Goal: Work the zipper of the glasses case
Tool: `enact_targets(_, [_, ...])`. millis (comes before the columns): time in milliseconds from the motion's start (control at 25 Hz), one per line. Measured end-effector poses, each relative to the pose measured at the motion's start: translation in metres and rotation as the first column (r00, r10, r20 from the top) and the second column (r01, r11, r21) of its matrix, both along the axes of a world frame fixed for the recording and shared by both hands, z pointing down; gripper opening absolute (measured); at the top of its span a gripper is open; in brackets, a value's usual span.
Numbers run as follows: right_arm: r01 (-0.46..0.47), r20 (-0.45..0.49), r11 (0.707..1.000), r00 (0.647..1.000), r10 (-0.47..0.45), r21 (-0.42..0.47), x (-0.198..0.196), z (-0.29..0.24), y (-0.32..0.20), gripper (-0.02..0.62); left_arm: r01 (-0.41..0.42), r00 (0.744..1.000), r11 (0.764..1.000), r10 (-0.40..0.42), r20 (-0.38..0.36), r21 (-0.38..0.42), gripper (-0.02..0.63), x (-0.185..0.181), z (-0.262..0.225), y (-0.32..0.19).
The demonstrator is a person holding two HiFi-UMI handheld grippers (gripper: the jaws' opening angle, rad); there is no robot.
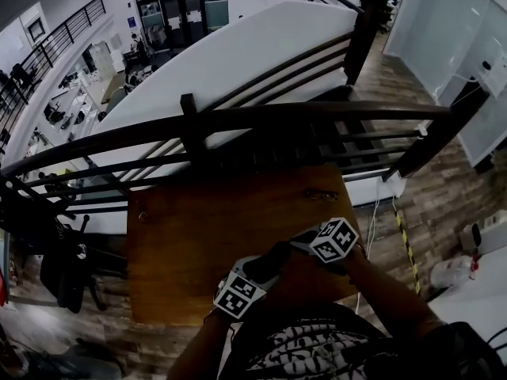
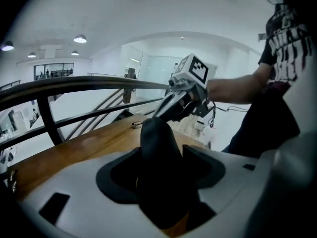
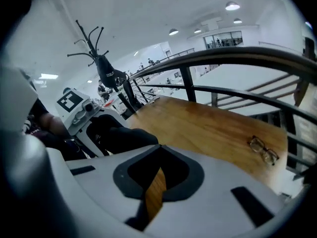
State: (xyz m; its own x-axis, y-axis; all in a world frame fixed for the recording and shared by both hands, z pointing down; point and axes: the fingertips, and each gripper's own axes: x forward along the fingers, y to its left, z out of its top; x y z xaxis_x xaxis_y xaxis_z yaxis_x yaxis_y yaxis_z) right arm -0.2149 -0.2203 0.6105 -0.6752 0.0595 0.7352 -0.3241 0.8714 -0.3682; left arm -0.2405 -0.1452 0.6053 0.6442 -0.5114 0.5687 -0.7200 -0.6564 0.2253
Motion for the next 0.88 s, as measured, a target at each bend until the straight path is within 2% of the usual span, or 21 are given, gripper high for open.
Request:
enact_targets(120, [-0.045, 0.011, 0.995, 0.999, 0.046, -0.088, -0.005, 0.021, 0.013, -0.001, -0.019, 1.000, 1.000, 0.019, -0.024, 0.004, 0.273, -0.011, 0.010, 0.007])
enact_targets(200, [-0.088, 0.024, 0.992, 0.996, 0.091, -0.093, -0.007, 0.030, 0.014, 0.000, -0.021, 0.999, 1.000, 0.020, -0.037, -0.013, 0.273, -0.016, 0.023, 0.007])
enact_targets(280, [-0.152, 0.027, 0.988, 0.988, 0.153, -0.039, -0.008, 0.038, 0.008, 0.000, -0.026, 0.999, 1.000, 0.025, -0.025, -0.017, 0.273, -0.019, 0.038, 0.002])
enact_targets(360, [-0.240, 0.039, 0.970, 0.970, 0.239, 0.040, -0.006, 0.038, -0.004, 0.002, -0.036, 0.999, 0.999, 0.036, -0.005, -0.013, 0.275, -0.019, 0.052, -0.008])
enact_targets(520, [-0.397, 0.106, 0.899, 0.917, 0.384, 0.183, 0.012, 0.019, -0.027, 0.002, -0.013, 1.000, 0.998, 0.013, 0.007, -0.057, 0.275, -0.021, 0.086, -0.036])
enact_targets(600, [-0.408, 0.127, 0.894, 0.912, 0.390, 0.185, 0.018, 0.012, -0.021, 0.001, 0.016, 1.000, 0.998, -0.015, 0.017, -0.064, 0.275, -0.024, 0.108, -0.050])
enact_targets(760, [-0.379, 0.152, 0.913, 0.921, 0.358, 0.148, 0.027, 0.003, 0.003, 0.002, 0.046, 0.999, 0.997, -0.045, 0.029, -0.055, 0.275, -0.024, 0.137, -0.070])
enact_targets(880, [-0.401, 0.165, 0.906, 0.911, 0.378, 0.139, 0.041, 0.000, 0.013, 0.000, 0.056, 0.997, 0.994, -0.052, 0.052, -0.091, 0.275, -0.024, 0.155, -0.071])
